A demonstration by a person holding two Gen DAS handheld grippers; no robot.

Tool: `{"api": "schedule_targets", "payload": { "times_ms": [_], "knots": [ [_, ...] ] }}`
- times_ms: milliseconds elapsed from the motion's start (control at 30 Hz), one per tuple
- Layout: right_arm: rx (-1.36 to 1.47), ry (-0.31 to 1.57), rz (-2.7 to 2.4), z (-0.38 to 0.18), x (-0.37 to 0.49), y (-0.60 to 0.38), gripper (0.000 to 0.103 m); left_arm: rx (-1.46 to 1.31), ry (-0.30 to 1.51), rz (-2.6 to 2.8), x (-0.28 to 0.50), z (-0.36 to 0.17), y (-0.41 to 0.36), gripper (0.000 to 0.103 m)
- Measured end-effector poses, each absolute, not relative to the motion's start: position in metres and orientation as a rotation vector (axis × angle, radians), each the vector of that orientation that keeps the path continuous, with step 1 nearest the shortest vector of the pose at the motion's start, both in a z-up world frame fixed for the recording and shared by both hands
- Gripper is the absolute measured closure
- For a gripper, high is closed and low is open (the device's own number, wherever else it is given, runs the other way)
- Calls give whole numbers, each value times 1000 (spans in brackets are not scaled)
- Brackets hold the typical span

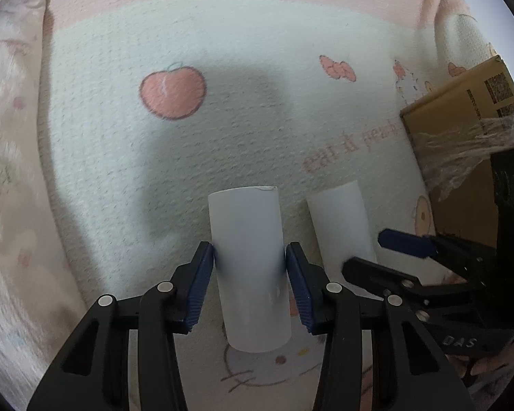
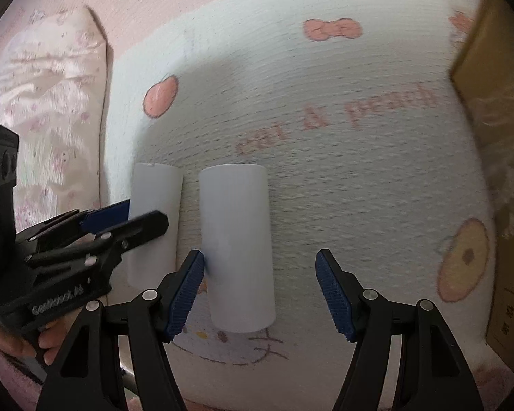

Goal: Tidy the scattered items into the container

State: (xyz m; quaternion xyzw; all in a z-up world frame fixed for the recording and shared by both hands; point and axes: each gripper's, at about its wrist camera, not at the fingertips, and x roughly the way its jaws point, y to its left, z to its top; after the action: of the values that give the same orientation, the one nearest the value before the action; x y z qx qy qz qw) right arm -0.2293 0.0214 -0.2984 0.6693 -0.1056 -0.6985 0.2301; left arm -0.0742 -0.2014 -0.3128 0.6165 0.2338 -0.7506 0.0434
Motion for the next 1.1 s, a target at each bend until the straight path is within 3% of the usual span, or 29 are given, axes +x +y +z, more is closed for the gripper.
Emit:
{"api": "schedule_targets", "payload": {
  "times_ms": [333,633,700,1100],
  "knots": [
    [1873,-394,-1873,-314,-232,16,39,1956,795,-2213,-76,-328,-198,55],
    [1934,-430,-1895,-317,-238,18,49,1935,801,-2204,-78,-334,-195,56],
    [1943,-416,-1908,-317,-238,17,56,1930,800,-2214,-76,-332,-196,56],
    [1932,-509,-1932,-301,-226,33,59,1856,779,-2328,-57,-302,-190,56]
  ]
}}
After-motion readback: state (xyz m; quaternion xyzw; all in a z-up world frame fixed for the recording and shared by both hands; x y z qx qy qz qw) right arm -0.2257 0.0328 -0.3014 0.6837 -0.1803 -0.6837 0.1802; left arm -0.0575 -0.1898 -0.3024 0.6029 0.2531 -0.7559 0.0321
